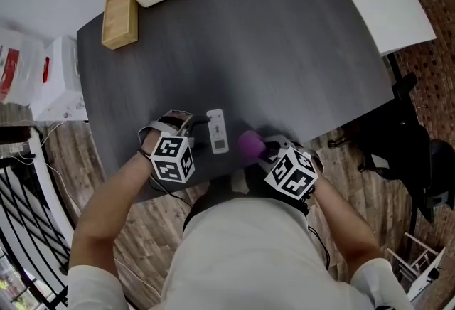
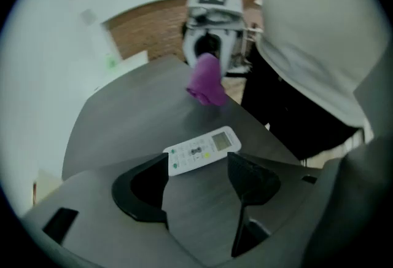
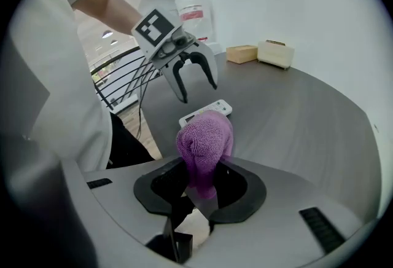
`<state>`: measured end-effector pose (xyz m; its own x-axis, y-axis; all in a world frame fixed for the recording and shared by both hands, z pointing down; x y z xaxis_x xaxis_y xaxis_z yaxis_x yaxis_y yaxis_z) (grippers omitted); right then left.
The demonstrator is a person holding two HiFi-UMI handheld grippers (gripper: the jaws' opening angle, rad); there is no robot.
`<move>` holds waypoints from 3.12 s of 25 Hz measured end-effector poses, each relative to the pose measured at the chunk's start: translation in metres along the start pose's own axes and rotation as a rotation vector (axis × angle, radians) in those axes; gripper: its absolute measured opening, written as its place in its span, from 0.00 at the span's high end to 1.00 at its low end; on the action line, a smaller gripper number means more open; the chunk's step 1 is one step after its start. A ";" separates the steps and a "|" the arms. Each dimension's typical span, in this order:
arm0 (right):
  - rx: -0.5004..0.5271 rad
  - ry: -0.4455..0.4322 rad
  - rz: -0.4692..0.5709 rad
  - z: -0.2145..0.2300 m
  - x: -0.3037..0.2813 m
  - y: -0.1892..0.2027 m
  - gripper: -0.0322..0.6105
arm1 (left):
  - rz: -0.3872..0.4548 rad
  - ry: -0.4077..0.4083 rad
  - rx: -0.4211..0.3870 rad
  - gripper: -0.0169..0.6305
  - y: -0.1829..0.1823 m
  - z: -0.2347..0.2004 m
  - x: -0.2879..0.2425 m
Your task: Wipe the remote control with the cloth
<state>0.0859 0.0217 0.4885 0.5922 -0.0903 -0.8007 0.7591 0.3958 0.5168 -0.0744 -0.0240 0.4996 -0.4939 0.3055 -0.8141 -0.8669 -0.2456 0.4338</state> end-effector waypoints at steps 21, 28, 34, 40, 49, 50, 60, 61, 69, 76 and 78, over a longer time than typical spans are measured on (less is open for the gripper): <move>-0.175 0.105 0.072 -0.009 0.020 0.037 0.77 | -0.116 0.374 -0.668 0.61 -0.014 0.032 -0.053; -0.143 0.151 0.114 0.009 0.026 0.020 0.77 | -0.017 0.341 0.422 0.62 -0.023 -0.007 -0.034; -0.053 0.269 0.197 0.031 0.041 -0.028 0.77 | 0.588 0.475 1.507 0.62 -0.031 -0.039 0.021; 0.185 0.321 0.217 0.040 0.056 -0.106 0.77 | 1.009 0.465 1.840 0.62 -0.024 -0.032 0.049; 0.525 0.296 0.155 0.017 0.052 -0.188 0.77 | 1.076 0.417 1.821 0.62 -0.021 -0.036 0.071; 0.540 0.293 0.149 0.013 0.050 -0.189 0.77 | 1.080 0.406 1.822 0.63 -0.019 -0.037 0.073; 0.537 0.261 0.135 -0.003 0.050 -0.176 0.77 | 1.181 0.362 1.852 0.63 -0.003 -0.050 0.081; 0.529 0.260 0.139 -0.004 0.051 -0.175 0.77 | 1.196 0.371 1.860 0.63 -0.003 -0.050 0.081; 0.484 0.261 0.166 -0.007 0.052 -0.170 0.77 | 1.236 0.399 1.900 0.63 -0.003 -0.051 0.082; 0.495 0.268 0.159 -0.014 0.053 -0.163 0.77 | 1.281 0.383 1.944 0.63 0.000 -0.049 0.083; 0.502 0.264 0.149 -0.016 0.052 -0.161 0.77 | 1.277 0.371 1.952 0.63 0.002 -0.048 0.082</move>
<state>-0.0101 -0.0321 0.3586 0.6641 0.1897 -0.7232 0.7458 -0.1005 0.6585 -0.1134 -0.0436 0.4149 -0.7923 0.5934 0.1418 0.6088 0.7844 0.1189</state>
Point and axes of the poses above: the fingertips, and each gripper's own axes: x backward along the fingers, z to its right, y out of its underside, the point moved 5 cm from there along x, backward along the fingers, and after that the axes turned 14 degrees about -y, right-handed, at the moved point
